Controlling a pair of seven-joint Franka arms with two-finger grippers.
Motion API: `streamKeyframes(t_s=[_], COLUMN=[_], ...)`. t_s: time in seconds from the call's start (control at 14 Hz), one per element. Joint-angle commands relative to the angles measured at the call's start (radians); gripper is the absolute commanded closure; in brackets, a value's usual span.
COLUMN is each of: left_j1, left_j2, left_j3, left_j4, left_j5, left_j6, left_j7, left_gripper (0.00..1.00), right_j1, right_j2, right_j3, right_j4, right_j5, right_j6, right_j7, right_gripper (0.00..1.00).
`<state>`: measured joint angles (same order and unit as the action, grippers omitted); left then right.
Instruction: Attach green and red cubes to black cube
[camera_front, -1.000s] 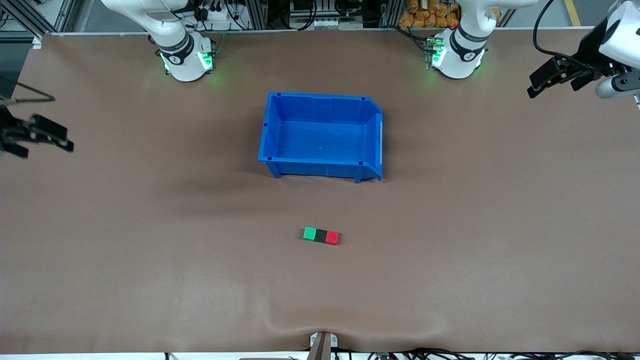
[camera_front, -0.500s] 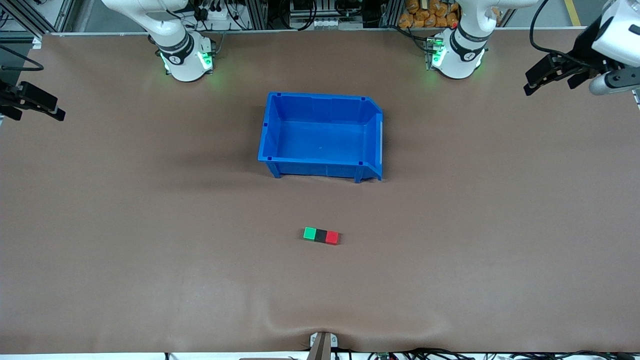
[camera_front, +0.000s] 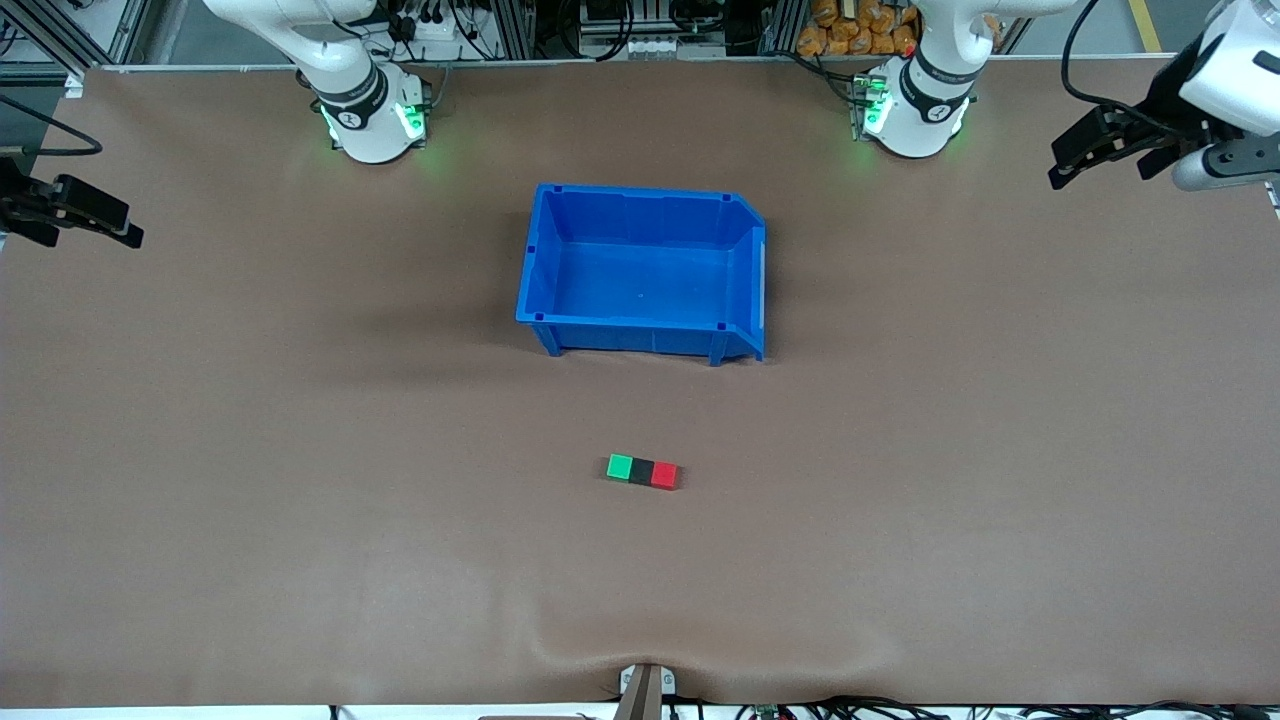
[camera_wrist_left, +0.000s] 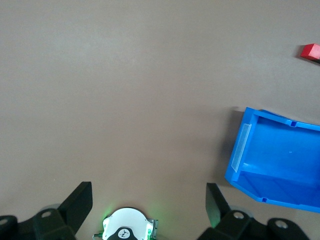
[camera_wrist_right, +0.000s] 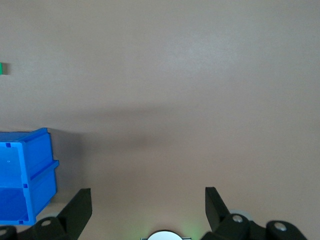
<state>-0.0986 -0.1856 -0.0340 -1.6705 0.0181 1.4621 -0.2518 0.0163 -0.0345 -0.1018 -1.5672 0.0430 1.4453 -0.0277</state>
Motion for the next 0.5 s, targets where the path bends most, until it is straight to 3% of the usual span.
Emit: streamKeyframes(t_s=[0.0,0.43], left_j1=[0.007,0.005], left_j2=[0.021,0.044], left_j3=[-0.003,-0.004], left_j4=[0.032,0.063], left_j5=[0.020,0.022], left_j6=[-0.009,-0.022], left_j7=[0.020,0.032], left_gripper=[0.00,0.00], right_j1=[-0.013,-0.012], right_j2=[0.002,0.004], right_j3=[0.010,0.011], right_j4=[0.010,0.015], right_j5=[0.002,0.002], right_j6=[0.004,0.006], right_j7=[0.015,0.017], right_gripper=[0.00,0.00])
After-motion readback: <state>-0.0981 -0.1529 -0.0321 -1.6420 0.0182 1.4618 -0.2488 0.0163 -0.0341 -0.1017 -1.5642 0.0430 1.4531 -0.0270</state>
